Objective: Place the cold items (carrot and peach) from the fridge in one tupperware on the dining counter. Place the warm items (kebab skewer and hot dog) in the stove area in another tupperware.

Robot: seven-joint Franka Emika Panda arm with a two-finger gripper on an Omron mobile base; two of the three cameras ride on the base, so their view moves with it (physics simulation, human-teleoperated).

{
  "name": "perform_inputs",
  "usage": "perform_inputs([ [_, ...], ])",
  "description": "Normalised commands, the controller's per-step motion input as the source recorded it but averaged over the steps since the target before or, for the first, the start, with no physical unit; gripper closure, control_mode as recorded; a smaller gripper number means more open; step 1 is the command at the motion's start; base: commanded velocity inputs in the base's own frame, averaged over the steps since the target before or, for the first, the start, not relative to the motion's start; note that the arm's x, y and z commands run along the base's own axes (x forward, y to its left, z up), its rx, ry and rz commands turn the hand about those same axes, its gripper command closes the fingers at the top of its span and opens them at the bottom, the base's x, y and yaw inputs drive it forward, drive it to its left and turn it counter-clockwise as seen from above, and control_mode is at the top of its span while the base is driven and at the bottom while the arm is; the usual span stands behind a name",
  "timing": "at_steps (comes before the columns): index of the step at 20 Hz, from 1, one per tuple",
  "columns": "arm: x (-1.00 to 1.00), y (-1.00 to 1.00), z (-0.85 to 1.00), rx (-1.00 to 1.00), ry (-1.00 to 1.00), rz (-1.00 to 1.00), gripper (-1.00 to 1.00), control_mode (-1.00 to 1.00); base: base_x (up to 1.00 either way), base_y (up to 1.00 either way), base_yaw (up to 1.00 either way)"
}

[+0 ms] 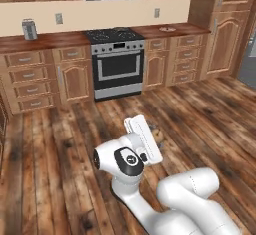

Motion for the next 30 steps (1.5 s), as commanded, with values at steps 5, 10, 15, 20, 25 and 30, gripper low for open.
perform_inputs([
  [5,0.00,0.00,0.00,0.00,0.00,0.00,1.00,1.00,-0.85,0.50,-0.06],
  [10,0.00,0.00,0.00,0.00,0.00,0.00,1.00,1.00,-0.91,0.42,-0.07],
  [15,0.00,0.00,0.00,0.00,0.00,0.00,1.00,1.00,-0.98,0.11,0.00],
  [20,0.00,0.00,0.00,0.00,0.00,0.00,1.00,1.00,-0.96,0.34,-0.02],
  [25,0.00,0.00,0.00,0.00,0.00,0.00,1.00,1.00,-0.70,0.88,-0.11],
  [30,0.00,0.00,0.00,0.00,0.00,0.00,1.00,1.00,-0.60,1.00,-0.12],
])
